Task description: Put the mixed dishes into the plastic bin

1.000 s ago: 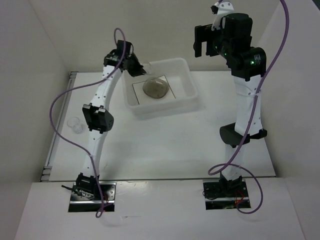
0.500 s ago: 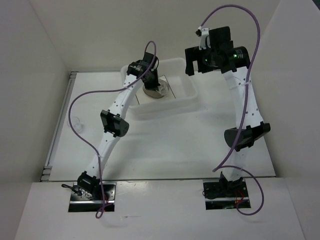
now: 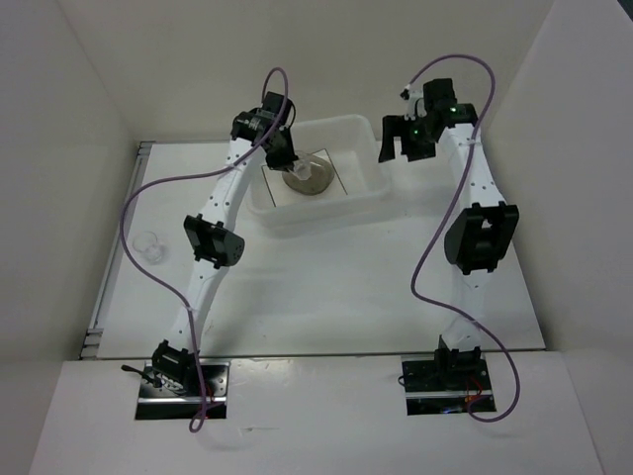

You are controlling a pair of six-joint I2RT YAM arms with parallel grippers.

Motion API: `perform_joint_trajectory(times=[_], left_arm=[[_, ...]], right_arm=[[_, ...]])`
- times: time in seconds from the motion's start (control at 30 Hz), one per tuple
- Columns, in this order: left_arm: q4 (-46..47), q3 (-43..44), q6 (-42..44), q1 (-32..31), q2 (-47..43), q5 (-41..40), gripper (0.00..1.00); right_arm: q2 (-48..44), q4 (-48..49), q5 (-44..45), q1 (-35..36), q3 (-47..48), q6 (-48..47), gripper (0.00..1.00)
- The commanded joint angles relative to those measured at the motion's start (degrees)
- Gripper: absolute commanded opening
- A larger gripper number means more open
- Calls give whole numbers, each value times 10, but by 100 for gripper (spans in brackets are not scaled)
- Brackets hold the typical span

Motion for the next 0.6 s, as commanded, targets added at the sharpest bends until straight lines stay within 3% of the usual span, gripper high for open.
perform_joint_trajectory(times=[0.0,0.23,0.37,0.43,0.57], left_arm=[[1,-9,11,-2,-50,13,0],[1,-71,17,-7,-93,2,0],[1,-78,17,-7,-93,2,0],[1,-78,17,-7,-93,2,0],[1,-78,17,-12,-88,2,0]], right_arm=[[16,55,-11,10,-75,-8,96],[-16,157,-5,15,-203,-8,90],[-45,189,-22,15,-263,-8,72],[-65,195,-39,15,-300,-13,58],[-98,195,-63,15,-374,-18,52]])
